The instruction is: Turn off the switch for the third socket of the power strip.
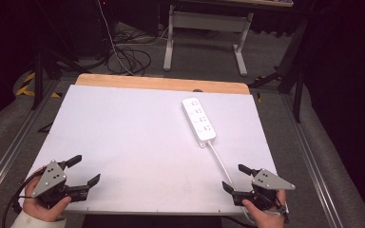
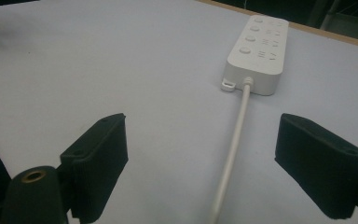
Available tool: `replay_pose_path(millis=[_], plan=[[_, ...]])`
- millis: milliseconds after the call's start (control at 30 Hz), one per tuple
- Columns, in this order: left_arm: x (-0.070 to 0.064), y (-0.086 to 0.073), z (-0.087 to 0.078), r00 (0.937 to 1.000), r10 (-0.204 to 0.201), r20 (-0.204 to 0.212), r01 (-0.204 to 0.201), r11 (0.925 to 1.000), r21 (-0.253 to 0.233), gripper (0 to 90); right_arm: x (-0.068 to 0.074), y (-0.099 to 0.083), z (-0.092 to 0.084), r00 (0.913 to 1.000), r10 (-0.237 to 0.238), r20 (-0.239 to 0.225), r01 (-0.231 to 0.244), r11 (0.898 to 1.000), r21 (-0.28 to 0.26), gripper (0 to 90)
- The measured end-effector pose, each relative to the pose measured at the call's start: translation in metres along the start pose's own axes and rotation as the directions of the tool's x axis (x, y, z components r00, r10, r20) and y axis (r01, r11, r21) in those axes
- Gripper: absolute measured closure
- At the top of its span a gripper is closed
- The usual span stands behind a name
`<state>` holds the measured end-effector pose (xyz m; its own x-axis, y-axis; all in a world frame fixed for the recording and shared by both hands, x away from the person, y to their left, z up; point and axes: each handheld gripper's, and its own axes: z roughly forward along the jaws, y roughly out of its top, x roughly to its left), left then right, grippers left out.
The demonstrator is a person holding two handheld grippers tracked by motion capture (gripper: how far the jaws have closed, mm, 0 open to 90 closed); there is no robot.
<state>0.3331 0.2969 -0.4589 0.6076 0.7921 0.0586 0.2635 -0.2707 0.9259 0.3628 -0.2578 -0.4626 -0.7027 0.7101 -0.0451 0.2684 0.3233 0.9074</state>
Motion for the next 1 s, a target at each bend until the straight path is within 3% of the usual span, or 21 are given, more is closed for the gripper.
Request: replay_pose_path(millis=[67, 333, 533, 667, 867, 1000], plan=[[-0.001, 0.0, 0.0, 0.9996, -0.027, 0.008, 0.027, 0.9996, -0.01, 14.8, 0.0, 0.0, 0.0, 1.0, 0.003, 0.002, -0.003, 1.0, -0.001, 17.2], [-0.001, 0.0, 0.001, 0.9979, -0.062, 0.02, 0.062, 0.9981, -0.002, 14.8, -0.001, 0.002, 0.0, 1.0, 0.0, 0.004, 0.0, 1.0, 0.004, 17.1], [-0.001, -0.001, 0.0, 0.9995, -0.029, -0.015, 0.029, 0.9995, 0.011, 15.2, -0.001, 0.002, -0.001, 1.0, -0.002, 0.006, 0.002, 1.0, 0.005, 17.8], [-0.001, -0.001, 0.0, 0.9994, -0.032, -0.016, 0.032, 0.9995, 0.005, 15.3, -0.001, 0.004, -0.002, 0.9999, -0.011, 0.008, 0.011, 1.0, 0.011, 19.5], [-0.001, 0.0, 0.0, 0.9996, -0.021, -0.02, 0.021, 0.9997, 0.01, 15.1, -0.007, 0.015, -0.011, 0.9999, -0.01, -0.011, 0.01, 1.0, 0.016, 32.7], [0.0, 0.0, -0.001, 0.9996, -0.022, -0.016, 0.022, 0.9997, 0.01, 15.2, -0.011, 0.028, -0.017, 0.9995, -0.018, -0.025, 0.019, 0.999, 0.036, 33.9]])
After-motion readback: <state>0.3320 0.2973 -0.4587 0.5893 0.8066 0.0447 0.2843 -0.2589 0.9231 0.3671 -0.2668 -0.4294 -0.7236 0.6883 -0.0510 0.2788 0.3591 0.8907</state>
